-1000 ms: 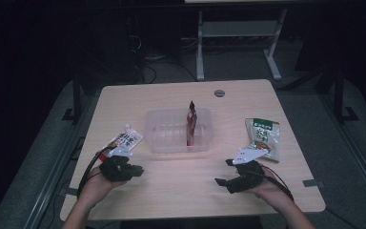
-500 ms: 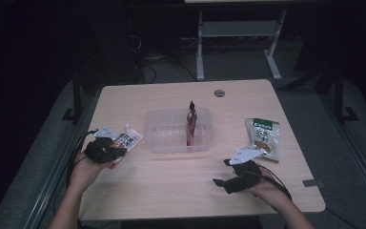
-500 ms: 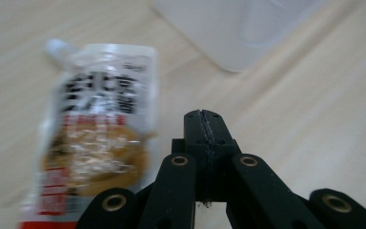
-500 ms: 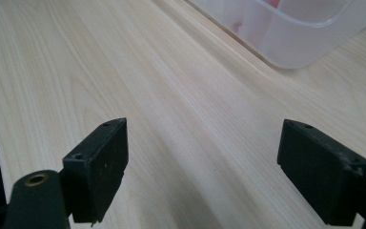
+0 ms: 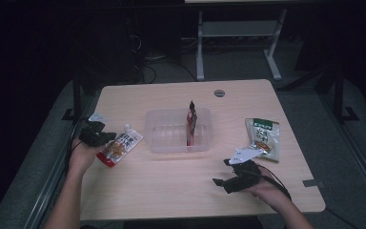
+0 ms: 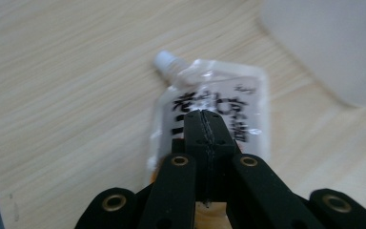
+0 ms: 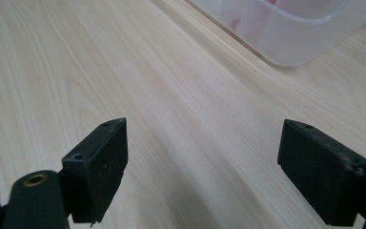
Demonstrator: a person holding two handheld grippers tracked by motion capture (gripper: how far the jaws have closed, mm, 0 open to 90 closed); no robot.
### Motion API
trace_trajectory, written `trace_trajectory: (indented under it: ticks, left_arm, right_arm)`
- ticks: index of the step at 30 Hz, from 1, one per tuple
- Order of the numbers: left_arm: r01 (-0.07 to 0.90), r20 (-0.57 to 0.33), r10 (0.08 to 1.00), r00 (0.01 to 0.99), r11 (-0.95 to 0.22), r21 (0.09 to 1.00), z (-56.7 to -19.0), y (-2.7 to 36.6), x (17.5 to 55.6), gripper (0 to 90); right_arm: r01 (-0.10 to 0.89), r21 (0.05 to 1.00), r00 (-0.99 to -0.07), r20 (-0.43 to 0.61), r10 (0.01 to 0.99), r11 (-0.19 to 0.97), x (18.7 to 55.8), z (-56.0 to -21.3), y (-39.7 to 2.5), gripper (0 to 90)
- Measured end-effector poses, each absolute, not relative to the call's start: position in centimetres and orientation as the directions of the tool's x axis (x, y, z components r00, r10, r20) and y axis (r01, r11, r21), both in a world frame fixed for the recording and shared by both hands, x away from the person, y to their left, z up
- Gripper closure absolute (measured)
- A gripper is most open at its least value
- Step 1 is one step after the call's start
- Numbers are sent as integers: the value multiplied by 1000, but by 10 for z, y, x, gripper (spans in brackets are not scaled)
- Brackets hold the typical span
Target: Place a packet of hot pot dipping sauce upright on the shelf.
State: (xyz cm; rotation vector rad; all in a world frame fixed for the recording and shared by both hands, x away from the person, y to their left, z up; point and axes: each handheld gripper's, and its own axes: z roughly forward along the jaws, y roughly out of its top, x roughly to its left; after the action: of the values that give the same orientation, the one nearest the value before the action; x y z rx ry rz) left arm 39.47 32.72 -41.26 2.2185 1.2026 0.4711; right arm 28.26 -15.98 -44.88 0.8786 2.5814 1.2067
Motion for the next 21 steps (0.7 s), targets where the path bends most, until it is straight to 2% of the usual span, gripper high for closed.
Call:
trace_trajectory:
  ticks: [9, 21]
  left_arm:
    - [688, 21, 841, 541, -457, 564, -440, 319, 408, 899]
    - [713, -3, 832, 554, -473, 517, -448, 319, 415, 900]
  right_arm:
    - [435, 746, -815, 88, 573, 504, 283, -449, -163, 170]
    - [439, 739, -813, 85, 575, 511, 282, -450, -162, 171]
